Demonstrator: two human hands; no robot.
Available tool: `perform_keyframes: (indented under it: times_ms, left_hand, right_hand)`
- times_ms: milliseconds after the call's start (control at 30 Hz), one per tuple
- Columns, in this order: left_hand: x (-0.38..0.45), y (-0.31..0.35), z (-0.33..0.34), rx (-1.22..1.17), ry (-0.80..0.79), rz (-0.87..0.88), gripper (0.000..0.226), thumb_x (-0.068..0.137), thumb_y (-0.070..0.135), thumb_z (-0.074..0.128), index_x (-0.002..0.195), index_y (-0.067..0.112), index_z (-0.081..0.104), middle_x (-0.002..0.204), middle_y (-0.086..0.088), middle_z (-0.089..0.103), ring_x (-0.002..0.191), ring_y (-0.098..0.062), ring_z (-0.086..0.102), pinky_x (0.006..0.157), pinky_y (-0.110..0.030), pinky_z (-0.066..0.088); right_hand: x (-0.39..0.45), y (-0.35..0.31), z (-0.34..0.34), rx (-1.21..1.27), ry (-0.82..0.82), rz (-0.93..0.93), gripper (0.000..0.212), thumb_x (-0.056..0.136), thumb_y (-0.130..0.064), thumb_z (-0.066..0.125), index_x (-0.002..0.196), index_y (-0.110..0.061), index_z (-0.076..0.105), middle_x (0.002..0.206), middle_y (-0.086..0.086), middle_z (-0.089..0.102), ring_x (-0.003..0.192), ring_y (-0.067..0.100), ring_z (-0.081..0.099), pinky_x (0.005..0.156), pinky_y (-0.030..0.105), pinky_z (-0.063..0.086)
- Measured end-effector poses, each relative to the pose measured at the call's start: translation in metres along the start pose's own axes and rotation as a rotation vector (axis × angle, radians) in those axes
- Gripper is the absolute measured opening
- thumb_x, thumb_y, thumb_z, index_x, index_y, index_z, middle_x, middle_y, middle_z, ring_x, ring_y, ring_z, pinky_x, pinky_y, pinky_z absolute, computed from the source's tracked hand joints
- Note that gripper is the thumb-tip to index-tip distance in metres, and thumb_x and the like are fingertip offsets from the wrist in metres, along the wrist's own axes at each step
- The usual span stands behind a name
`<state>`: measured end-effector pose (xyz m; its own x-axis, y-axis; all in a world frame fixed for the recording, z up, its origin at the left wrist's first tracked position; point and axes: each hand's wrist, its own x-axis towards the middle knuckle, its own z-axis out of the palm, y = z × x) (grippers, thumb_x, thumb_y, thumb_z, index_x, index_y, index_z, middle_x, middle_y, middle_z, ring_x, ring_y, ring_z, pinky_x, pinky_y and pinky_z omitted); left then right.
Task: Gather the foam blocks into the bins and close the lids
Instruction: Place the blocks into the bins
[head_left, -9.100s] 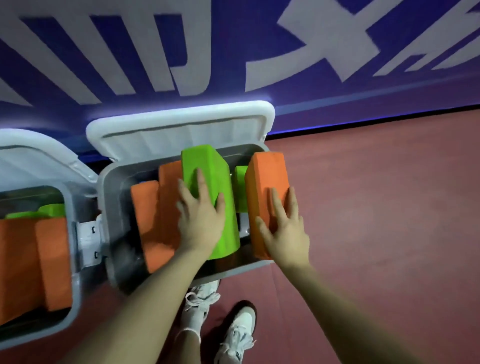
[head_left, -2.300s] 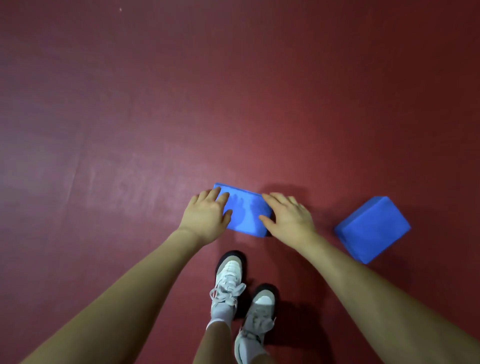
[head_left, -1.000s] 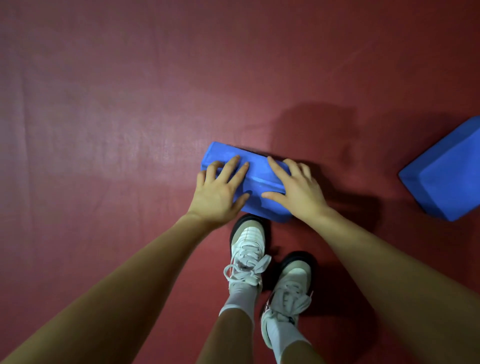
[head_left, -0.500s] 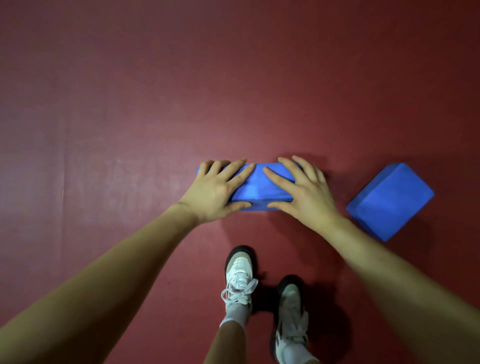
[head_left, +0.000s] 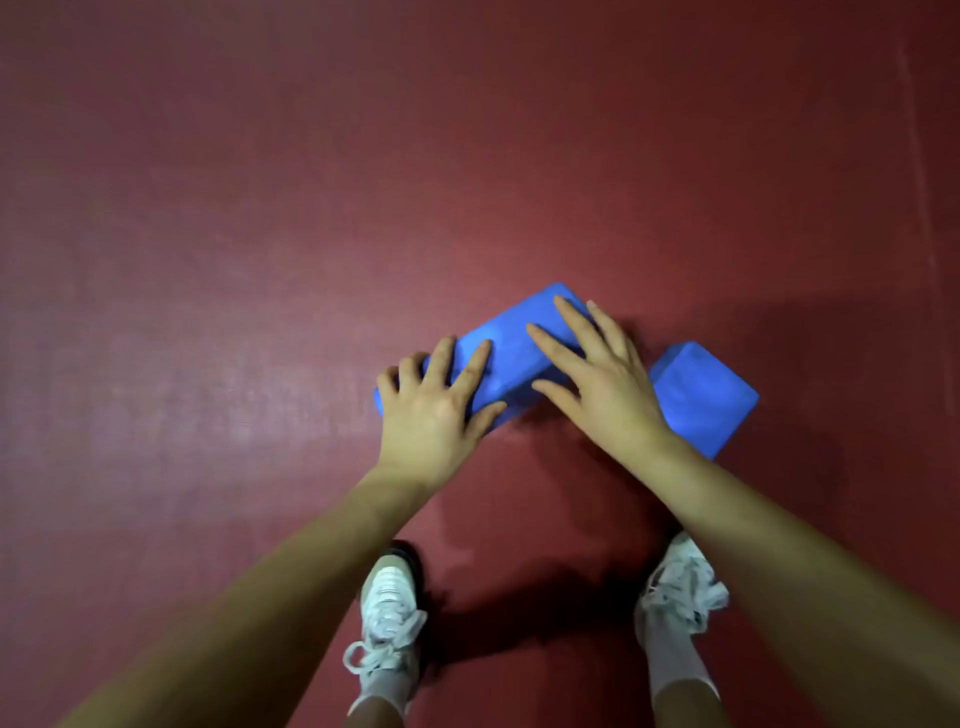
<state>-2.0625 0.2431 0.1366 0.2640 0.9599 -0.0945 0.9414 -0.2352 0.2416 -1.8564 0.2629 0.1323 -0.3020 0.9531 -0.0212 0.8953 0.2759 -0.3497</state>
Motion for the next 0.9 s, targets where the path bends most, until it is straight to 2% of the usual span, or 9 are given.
perform_keyframes:
  times_ms: [100, 200, 333, 400, 467, 533, 633, 733, 900]
  left_hand:
    - [0.014, 0.052, 0.030, 0.026, -0.041, -0.140, 0.058, 0.085, 0.055, 0.040, 0.128, 0.022, 0.061, 0.123, -0.017, 0.060, 0.085, -0.038, 0.058, 0.074, -0.045, 0.045]
    - [0.030, 0.098, 0.065, 0.036, -0.086, -0.248, 0.060, 0.084, 0.055, 0.037, 0.129, 0.024, 0.060, 0.118, -0.017, 0.061, 0.080, -0.037, 0.057, 0.070, -0.044, 0.044]
    - [0.045, 0.141, 0.117, 0.047, -0.101, -0.331, 0.059, 0.085, 0.056, 0.036, 0.132, 0.026, 0.057, 0.115, -0.019, 0.059, 0.080, -0.037, 0.055, 0.071, -0.044, 0.043]
    - [0.052, 0.158, 0.139, 0.074, -0.097, -0.332, 0.059, 0.086, 0.055, 0.036, 0.134, 0.028, 0.055, 0.116, -0.019, 0.057, 0.080, -0.036, 0.054, 0.071, -0.043, 0.043]
    - [0.058, 0.175, 0.156, 0.102, -0.105, -0.301, 0.059, 0.086, 0.055, 0.035, 0.135, 0.028, 0.053, 0.114, -0.021, 0.057, 0.078, -0.036, 0.054, 0.071, -0.042, 0.043]
    - [0.064, 0.188, 0.170, 0.120, -0.124, -0.272, 0.060, 0.086, 0.056, 0.035, 0.135, 0.028, 0.053, 0.110, -0.022, 0.057, 0.077, -0.035, 0.053, 0.069, -0.041, 0.044]
    - [0.069, 0.202, 0.189, 0.147, -0.147, -0.220, 0.061, 0.084, 0.055, 0.036, 0.134, 0.025, 0.054, 0.107, -0.023, 0.057, 0.075, -0.034, 0.054, 0.066, -0.041, 0.045]
    - [0.065, 0.209, 0.204, 0.186, -0.133, -0.130, 0.063, 0.084, 0.051, 0.040, 0.137, 0.020, 0.051, 0.113, -0.027, 0.056, 0.076, -0.036, 0.056, 0.063, -0.040, 0.046]
    - [0.057, 0.213, 0.220, 0.264, -0.112, -0.094, 0.065, 0.088, 0.050, 0.044, 0.144, 0.017, 0.039, 0.135, -0.027, 0.048, 0.083, -0.037, 0.057, 0.061, -0.040, 0.046]
  right_hand:
    - [-0.009, 0.051, -0.003, 0.066, -0.030, 0.107, 0.055, 0.084, -0.044, 0.048, 0.131, -0.018, 0.059, 0.143, 0.013, 0.049, 0.124, 0.041, 0.048, 0.093, 0.053, 0.047]
    - [-0.030, 0.103, 0.005, 0.113, -0.015, 0.227, 0.053, 0.084, -0.038, 0.058, 0.132, -0.016, 0.058, 0.139, 0.016, 0.052, 0.119, 0.043, 0.052, 0.092, 0.052, 0.048]
    - [-0.071, 0.172, 0.032, 0.113, -0.112, 0.453, 0.053, 0.088, -0.037, 0.065, 0.136, -0.016, 0.054, 0.140, 0.016, 0.050, 0.120, 0.041, 0.051, 0.098, 0.047, 0.044]
    - [-0.092, 0.196, 0.050, 0.034, -0.154, 0.522, 0.052, 0.088, -0.044, 0.060, 0.131, -0.014, 0.059, 0.133, 0.018, 0.056, 0.110, 0.042, 0.058, 0.089, 0.046, 0.049]
    - [-0.113, 0.213, 0.068, -0.017, -0.164, 0.552, 0.054, 0.083, -0.047, 0.058, 0.123, -0.011, 0.065, 0.122, 0.020, 0.062, 0.093, 0.043, 0.064, 0.072, 0.046, 0.055]
    - [-0.129, 0.223, 0.086, -0.012, -0.127, 0.618, 0.056, 0.080, -0.041, 0.068, 0.126, -0.010, 0.062, 0.125, 0.022, 0.060, 0.095, 0.046, 0.062, 0.072, 0.050, 0.054]
    - [-0.146, 0.231, 0.104, -0.013, -0.073, 0.725, 0.069, 0.078, -0.044, 0.072, 0.137, -0.014, 0.052, 0.142, 0.023, 0.046, 0.112, 0.049, 0.054, 0.085, 0.054, 0.049]
    - [-0.162, 0.237, 0.120, -0.024, -0.158, 0.912, 0.092, 0.077, -0.059, 0.067, 0.152, -0.024, 0.026, 0.156, 0.021, 0.020, 0.132, 0.049, 0.034, 0.103, 0.059, 0.032]
    - [-0.174, 0.239, 0.146, 0.133, -0.214, 1.154, 0.125, 0.068, -0.076, 0.059, 0.153, -0.010, -0.005, 0.160, 0.020, 0.002, 0.143, 0.042, 0.017, 0.110, 0.063, 0.014]
